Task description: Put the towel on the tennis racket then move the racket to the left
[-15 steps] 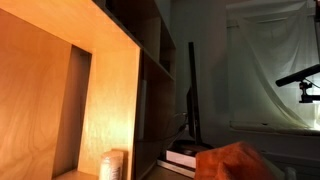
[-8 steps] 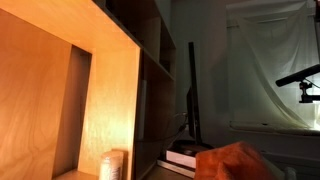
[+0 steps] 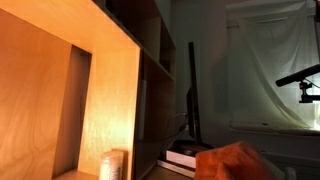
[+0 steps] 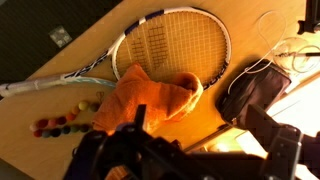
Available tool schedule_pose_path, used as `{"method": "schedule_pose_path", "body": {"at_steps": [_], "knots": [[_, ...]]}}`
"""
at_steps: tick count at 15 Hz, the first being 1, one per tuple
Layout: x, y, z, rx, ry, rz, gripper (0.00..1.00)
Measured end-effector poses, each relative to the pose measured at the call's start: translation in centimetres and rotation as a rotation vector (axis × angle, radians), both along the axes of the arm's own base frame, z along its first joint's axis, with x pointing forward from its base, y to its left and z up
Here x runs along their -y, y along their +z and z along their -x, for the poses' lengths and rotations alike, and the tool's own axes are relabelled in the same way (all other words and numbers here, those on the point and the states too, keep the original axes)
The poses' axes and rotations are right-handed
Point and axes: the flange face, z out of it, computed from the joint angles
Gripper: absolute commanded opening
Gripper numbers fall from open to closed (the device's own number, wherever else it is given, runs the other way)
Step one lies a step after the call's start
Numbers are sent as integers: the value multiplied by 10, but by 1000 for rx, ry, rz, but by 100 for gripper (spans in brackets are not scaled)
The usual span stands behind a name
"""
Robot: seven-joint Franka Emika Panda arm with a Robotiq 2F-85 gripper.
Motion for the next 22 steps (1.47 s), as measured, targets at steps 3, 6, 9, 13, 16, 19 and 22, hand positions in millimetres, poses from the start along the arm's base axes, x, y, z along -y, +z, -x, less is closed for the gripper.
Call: {"method": "schedule_pose_path", "body": {"at_steps": [3,6,9,13,16,19,22], "knots": [[1,-1,0,-1,0,5,100],[16,-18,-3,-19,-9,55,100],[41,-40,-9,-45,-33,103,100],[69,-67,-17,-97,-55,143,100],[81,-93,-20,-175,26,141,100],[86,-114,-18,-266,171,129,100],[86,-127,-11,-354,323,125,100]]}}
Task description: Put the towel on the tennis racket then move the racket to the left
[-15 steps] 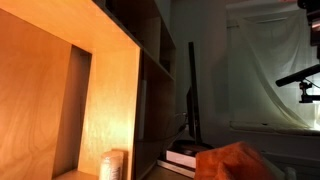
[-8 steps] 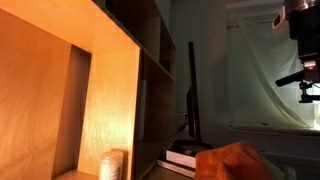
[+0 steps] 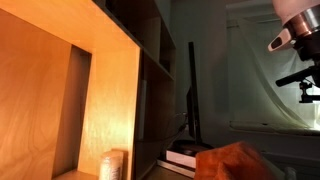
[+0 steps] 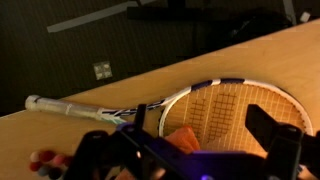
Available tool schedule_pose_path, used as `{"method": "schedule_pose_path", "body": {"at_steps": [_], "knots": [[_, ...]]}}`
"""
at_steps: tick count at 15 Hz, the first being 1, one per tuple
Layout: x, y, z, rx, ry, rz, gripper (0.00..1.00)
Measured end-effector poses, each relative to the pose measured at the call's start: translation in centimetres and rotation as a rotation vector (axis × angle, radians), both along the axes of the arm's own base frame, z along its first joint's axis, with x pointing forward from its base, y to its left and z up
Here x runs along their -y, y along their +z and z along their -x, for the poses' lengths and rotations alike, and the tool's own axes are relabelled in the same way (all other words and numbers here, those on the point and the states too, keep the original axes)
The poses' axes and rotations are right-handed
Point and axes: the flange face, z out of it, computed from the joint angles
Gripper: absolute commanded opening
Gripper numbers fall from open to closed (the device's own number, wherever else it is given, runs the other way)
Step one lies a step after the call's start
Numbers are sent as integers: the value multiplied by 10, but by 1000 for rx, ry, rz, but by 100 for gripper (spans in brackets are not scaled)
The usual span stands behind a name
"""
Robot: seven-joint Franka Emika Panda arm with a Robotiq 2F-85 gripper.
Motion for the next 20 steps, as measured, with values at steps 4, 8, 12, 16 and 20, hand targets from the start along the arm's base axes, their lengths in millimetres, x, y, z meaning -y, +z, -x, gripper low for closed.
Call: {"method": "schedule_pose_path", "body": {"at_steps": [4,8,12,16,20], "knots": [[1,-5,13,-145,172,28,100],[7,2,21,-281,339,91,100],[4,14,14,-255,317,155,100],[2,15,13,-248,308,159,100],[1,14,11,-241,331,144,100]]}}
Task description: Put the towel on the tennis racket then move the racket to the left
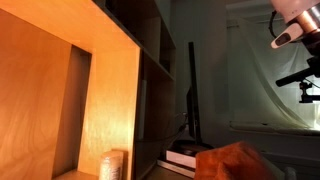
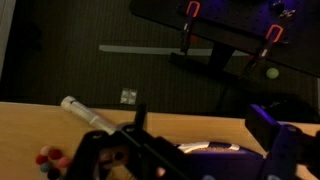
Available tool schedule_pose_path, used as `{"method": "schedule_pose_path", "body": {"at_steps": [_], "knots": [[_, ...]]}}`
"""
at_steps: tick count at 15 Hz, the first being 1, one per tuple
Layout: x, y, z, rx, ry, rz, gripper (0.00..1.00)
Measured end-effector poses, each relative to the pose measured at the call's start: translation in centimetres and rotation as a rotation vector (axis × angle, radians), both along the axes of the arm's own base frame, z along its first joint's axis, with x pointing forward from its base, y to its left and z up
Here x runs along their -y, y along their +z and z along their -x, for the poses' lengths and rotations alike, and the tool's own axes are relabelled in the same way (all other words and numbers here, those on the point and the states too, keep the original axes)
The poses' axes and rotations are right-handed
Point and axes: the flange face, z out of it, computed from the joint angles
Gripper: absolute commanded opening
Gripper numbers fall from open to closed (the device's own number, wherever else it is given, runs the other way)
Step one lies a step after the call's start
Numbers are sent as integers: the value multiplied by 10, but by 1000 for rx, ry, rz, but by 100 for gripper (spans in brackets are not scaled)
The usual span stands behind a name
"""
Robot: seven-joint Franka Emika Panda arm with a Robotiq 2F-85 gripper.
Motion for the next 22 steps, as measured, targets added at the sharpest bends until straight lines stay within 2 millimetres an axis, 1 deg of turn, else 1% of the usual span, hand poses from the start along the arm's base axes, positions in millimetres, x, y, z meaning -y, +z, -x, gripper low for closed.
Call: {"method": "schedule_pose_path", "body": {"at_steps": [3,7,10,15,22], "knots": [[-6,-1,-12,61,64,-42,100],[-17,9,-37,245,178,-107,100],[-24,12,-49,350,269,-146,100],[-31,4,-60,332,357,-215,100],[-34,-6,-100,284,372,-232,100]]}}
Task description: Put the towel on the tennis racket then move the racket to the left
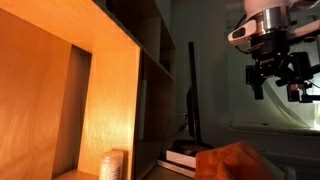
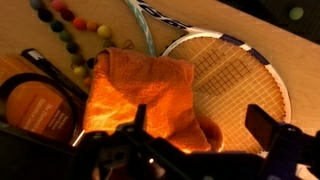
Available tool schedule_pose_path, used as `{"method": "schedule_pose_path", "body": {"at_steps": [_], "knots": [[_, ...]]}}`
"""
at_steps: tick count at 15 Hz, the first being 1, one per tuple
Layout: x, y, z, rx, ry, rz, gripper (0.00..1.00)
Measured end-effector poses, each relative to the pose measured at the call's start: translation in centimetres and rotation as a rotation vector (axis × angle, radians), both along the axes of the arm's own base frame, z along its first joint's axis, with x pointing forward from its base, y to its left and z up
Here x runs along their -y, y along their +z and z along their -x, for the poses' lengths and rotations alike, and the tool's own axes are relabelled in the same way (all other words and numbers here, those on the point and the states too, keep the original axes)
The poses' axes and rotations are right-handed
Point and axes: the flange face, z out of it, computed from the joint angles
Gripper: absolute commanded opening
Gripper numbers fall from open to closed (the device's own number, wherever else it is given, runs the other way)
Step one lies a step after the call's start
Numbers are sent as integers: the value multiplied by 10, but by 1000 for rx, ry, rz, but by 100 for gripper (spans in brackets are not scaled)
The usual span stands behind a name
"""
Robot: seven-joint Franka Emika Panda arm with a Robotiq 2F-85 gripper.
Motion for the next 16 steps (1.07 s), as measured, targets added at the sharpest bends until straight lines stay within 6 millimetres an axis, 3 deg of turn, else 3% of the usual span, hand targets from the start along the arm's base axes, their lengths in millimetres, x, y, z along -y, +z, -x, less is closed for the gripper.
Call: {"method": "schedule_pose_path", "body": {"at_steps": [5,10,13,16], "knots": [[-2,-10,-24,-22,-7,-3,100],[-2,-9,-25,-21,-7,-4,100],[-6,2,-13,21,-27,-5,100],[-18,29,21,126,-58,-5,100]]}}
